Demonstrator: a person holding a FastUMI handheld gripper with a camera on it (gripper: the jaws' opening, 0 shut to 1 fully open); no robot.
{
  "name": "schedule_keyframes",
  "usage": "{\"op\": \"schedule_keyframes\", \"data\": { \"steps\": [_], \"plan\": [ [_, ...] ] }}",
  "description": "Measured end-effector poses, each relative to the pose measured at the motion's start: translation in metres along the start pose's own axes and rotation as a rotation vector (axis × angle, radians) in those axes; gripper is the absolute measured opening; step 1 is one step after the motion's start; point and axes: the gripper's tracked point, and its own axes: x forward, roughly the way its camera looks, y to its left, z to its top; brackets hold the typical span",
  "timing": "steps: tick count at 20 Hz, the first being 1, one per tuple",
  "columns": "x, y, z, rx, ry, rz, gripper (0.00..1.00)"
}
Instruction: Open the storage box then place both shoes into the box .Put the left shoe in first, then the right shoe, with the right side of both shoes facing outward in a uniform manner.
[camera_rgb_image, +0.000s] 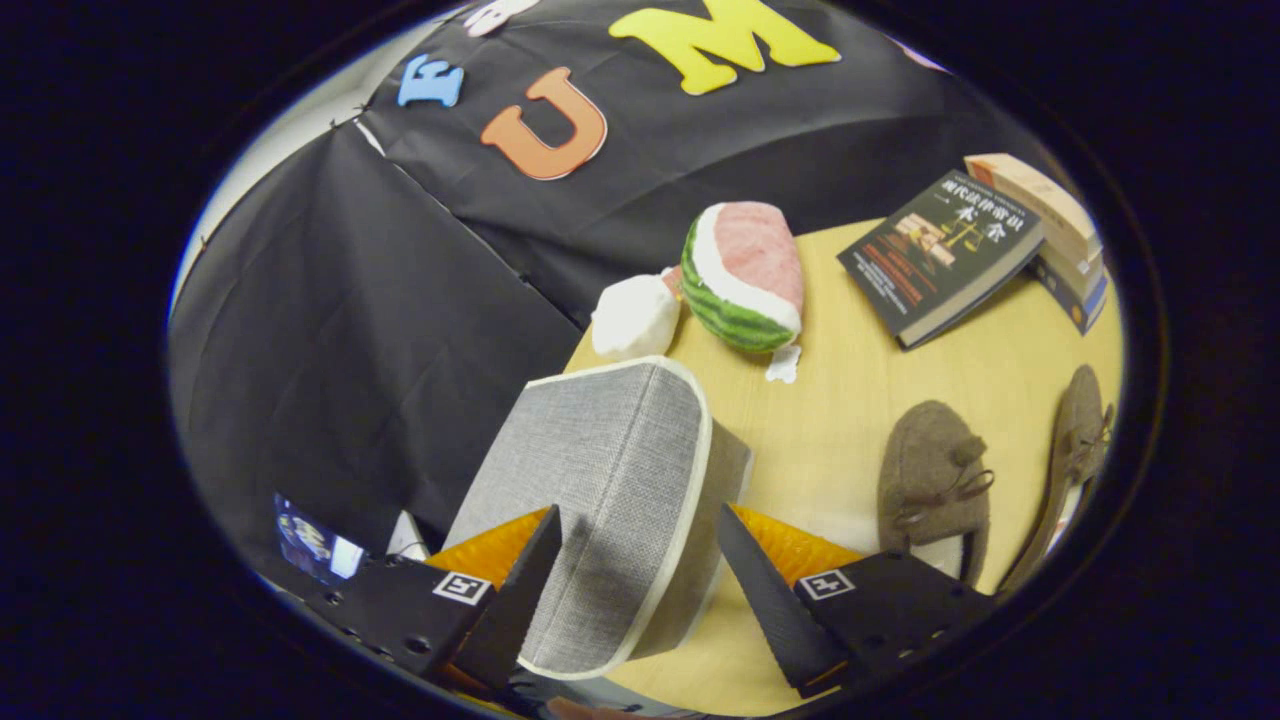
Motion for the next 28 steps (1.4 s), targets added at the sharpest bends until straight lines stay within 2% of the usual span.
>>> {"op": "schedule_keyframes", "data": {
  "steps": [5,8,16,17,19,20,22,23,24,28],
  "plan": [
    [0.016,0.001,-0.012,0.137,0.080,0.138,0.97],
    [0.017,0.003,-0.013,0.204,0.114,0.187,0.99],
    [-0.001,0.010,-0.006,0.211,0.127,0.114,0.27],
    [-0.003,0.010,-0.007,0.188,0.136,0.104,0.23],
    [-0.010,0.014,-0.003,0.186,0.131,0.089,0.23],
    [-0.012,0.013,-0.006,0.175,0.129,0.064,0.07],
    [-0.021,0.021,-0.004,0.138,0.124,0.041,0.07],
    [-0.026,0.027,0.001,0.129,0.128,0.033,0.04],
    [-0.032,0.035,0.005,0.125,0.119,0.044,0.01],
    [-0.049,0.074,0.023,0.160,0.116,0.064,0.01]
  ]
}}
